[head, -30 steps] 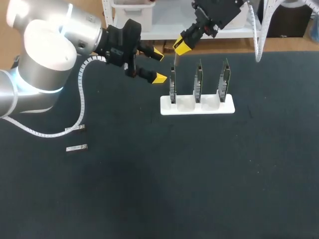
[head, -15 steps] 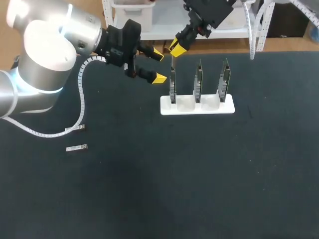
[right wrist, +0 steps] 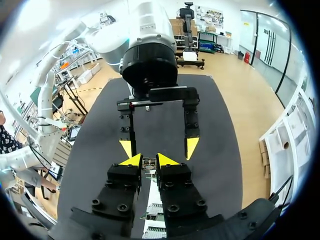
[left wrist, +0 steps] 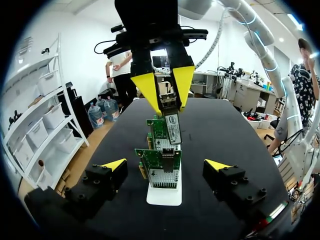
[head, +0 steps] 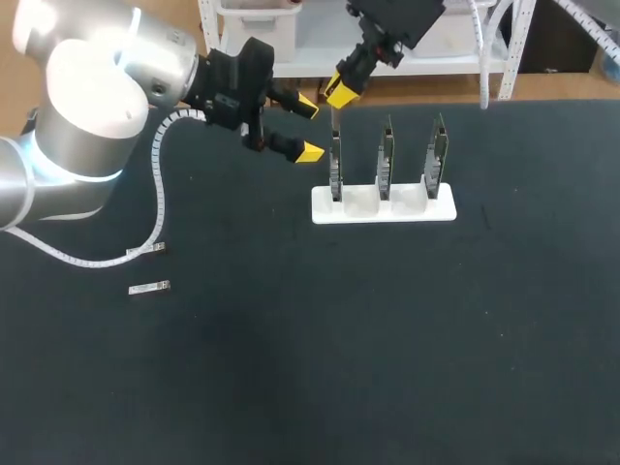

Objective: Pick up the optical module with the left hand, and insert it into the network port with the right hand.

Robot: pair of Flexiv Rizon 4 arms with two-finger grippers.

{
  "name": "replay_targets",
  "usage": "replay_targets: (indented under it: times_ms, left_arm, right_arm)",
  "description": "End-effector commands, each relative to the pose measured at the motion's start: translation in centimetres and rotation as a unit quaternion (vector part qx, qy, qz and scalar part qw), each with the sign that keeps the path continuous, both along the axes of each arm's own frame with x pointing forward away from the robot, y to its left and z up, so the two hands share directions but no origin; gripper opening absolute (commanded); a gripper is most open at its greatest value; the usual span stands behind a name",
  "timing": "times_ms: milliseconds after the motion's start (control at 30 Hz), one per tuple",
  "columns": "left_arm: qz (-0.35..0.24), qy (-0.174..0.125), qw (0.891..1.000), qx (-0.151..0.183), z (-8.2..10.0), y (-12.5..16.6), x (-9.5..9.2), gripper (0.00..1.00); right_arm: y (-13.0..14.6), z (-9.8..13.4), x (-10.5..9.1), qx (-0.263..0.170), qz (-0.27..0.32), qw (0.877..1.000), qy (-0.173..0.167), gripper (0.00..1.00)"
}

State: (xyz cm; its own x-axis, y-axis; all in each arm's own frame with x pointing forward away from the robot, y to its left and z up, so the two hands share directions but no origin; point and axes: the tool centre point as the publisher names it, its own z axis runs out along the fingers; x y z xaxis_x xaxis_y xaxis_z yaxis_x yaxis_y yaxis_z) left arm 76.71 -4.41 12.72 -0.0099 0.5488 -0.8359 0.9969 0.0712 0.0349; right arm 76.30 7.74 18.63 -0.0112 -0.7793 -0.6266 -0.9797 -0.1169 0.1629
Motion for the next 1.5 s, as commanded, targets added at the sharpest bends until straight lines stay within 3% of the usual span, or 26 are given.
replay_targets:
  times_ms: [33, 900, 1500]
  left_arm:
    - [-0.001, 0.002, 1.0, 0.003, 0.0, -0.1, 0.2, 1.0]
    - [-0.001, 0.002, 1.0, 0.003, 0.0, -0.1, 0.2, 1.0]
    - [-0.001, 0.002, 1.0, 0.003, 0.0, -0.1, 0.2, 1.0]
  right_arm:
    - [-0.2, -0.2, -0.7, 0.002, -0.007, 1.0, -0.004, 0.0]
    - [-1.1, -0.8, -1.0, -0.024, -0.024, 0.999, -0.011, 0.0]
    - [-0.9, -1.4, -0.3, -0.008, -0.029, 0.999, -0.027, 0.0]
